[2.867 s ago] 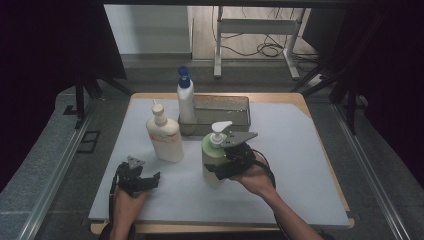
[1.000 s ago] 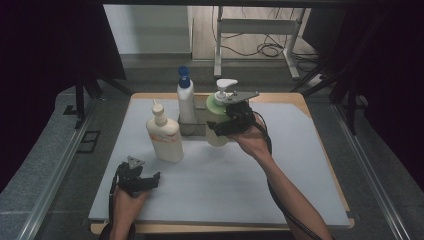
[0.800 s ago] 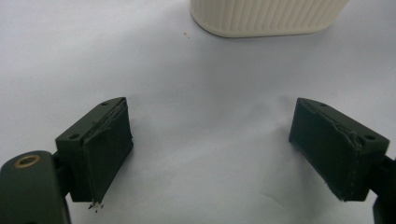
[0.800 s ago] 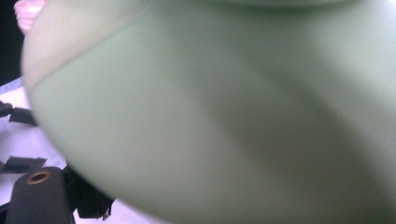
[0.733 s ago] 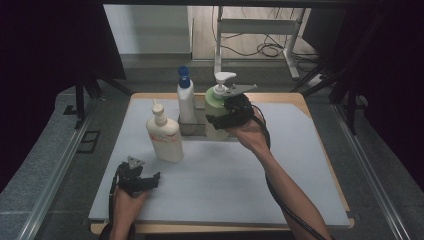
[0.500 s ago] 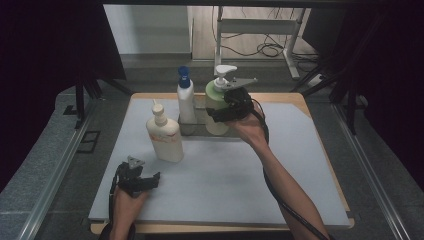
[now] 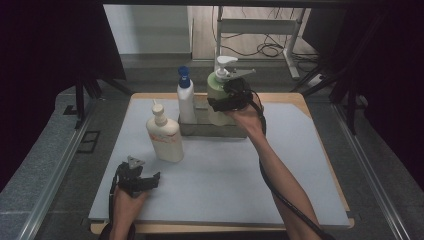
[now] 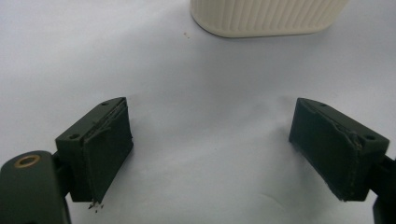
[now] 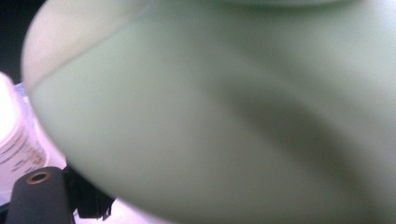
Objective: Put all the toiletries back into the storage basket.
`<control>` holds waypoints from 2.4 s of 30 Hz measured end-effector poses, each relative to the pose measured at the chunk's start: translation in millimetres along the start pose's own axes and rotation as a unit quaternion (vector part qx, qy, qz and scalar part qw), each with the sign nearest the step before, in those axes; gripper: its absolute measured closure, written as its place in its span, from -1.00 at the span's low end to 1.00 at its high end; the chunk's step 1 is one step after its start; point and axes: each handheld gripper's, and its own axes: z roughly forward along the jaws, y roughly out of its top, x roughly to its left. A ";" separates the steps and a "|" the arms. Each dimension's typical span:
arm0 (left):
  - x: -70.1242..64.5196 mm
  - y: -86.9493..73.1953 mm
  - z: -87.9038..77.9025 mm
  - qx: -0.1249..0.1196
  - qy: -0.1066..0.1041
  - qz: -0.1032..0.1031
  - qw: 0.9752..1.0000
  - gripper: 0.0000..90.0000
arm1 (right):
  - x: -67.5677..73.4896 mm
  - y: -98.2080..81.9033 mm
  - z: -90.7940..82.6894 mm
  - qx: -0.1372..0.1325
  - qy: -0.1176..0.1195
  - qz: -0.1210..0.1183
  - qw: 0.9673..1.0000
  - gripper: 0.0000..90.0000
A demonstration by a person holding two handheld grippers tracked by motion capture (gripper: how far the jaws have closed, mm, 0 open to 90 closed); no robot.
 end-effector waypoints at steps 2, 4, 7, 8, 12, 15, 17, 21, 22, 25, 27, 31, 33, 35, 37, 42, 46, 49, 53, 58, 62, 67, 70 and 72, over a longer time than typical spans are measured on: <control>-0.1 0.0 0.0 0.000 0.000 0.000 1.000 -0.72 | -1.1 2.1 3.0 -0.001 -0.002 0.000 1.000 -0.72; 0.0 0.0 0.0 0.000 0.000 0.000 1.000 -0.72 | -1.9 3.9 5.8 -0.001 -0.004 0.001 1.000 -0.72; 0.0 0.0 0.0 0.000 0.000 0.000 1.000 -0.72 | -3.0 6.6 10.8 -0.001 -0.006 0.003 1.000 -0.72; 0.0 0.0 0.0 0.000 0.000 0.000 1.000 -0.72 | -3.3 7.3 12.6 -0.001 -0.007 0.004 1.000 -0.72; 0.0 0.0 0.0 0.000 0.000 0.000 1.000 -0.72 | -4.7 9.8 20.6 0.001 -0.010 0.005 1.000 -0.72; -0.1 0.0 0.0 0.000 0.000 -0.001 1.000 -0.72 | -5.6 10.6 25.9 0.002 -0.013 0.005 1.000 -0.72; 0.0 0.0 0.0 0.000 0.000 0.000 1.000 -0.72 | -6.5 10.5 29.4 0.001 -0.014 0.008 1.000 -0.72; -0.3 -0.1 0.0 0.000 0.000 -0.002 1.000 -0.72 | -8.2 8.5 36.8 0.005 -0.017 0.008 1.000 -0.72; -0.3 -0.1 0.0 0.000 0.000 -0.002 1.000 -0.72 | -8.8 7.8 39.2 0.006 -0.019 0.009 1.000 -0.72; -0.1 0.0 -0.1 0.001 0.000 -0.001 1.000 -0.72 | -10.2 6.1 44.6 0.007 -0.018 0.011 1.000 -0.72; -0.1 -0.1 -0.2 0.001 0.000 -0.001 1.000 -0.72 | -9.8 4.4 48.7 0.012 -0.018 0.009 1.000 -0.72; -0.1 -0.1 -0.1 0.001 0.000 -0.001 1.000 -0.72 | -8.1 0.4 55.0 0.020 -0.016 0.007 1.000 -0.72; -0.1 -0.1 -0.1 0.001 0.000 -0.001 1.000 -0.72 | -7.6 -1.9 57.8 0.024 -0.015 0.005 1.000 -0.72; -0.1 -0.1 -0.1 0.001 0.000 -0.001 1.000 -0.72 | -6.8 -4.1 60.4 0.028 -0.015 0.005 0.999 -0.72; -0.1 -0.1 -0.1 0.001 0.000 -0.001 1.000 -0.72 | -5.9 -6.8 63.0 0.033 -0.012 0.005 0.999 -0.72; -0.1 -0.1 -0.1 0.001 0.000 -0.001 1.000 -0.72 | -5.1 -14.3 68.0 0.041 -0.007 0.007 0.999 -0.72; -0.2 -0.1 -0.1 0.001 0.000 -0.001 1.000 -0.72 | -5.7 -19.9 71.2 0.047 -0.003 0.012 0.999 -0.72; -0.1 -0.1 -0.1 0.001 0.000 -0.001 1.000 -0.72 | -6.1 -23.3 73.1 0.049 -0.001 0.014 0.999 -0.72; 0.0 0.0 -0.3 0.002 0.000 0.001 1.000 -0.72 | -5.9 -27.9 75.8 0.053 0.003 0.014 0.998 -0.72; 0.0 0.0 -0.3 0.002 0.000 0.000 1.000 -0.72 | -5.1 -34.7 78.9 0.063 0.006 0.016 0.998 -0.72; 0.0 0.0 -0.2 0.002 0.000 0.000 1.000 -0.72 | -6.2 -40.6 81.3 0.066 0.009 0.019 0.998 -0.72; 0.0 0.0 -0.3 0.002 0.000 0.001 1.000 -0.72 | -7.0 -45.2 83.2 0.068 0.012 0.023 0.997 -0.72; 0.0 0.0 -0.4 0.002 0.000 0.001 1.000 -0.72 | -7.0 -47.3 84.3 0.072 0.012 0.018 0.997 -0.72; 0.0 0.0 -0.3 0.002 0.000 0.001 1.000 -0.72 | -6.6 -48.7 84.5 0.071 0.013 0.020 0.997 -0.72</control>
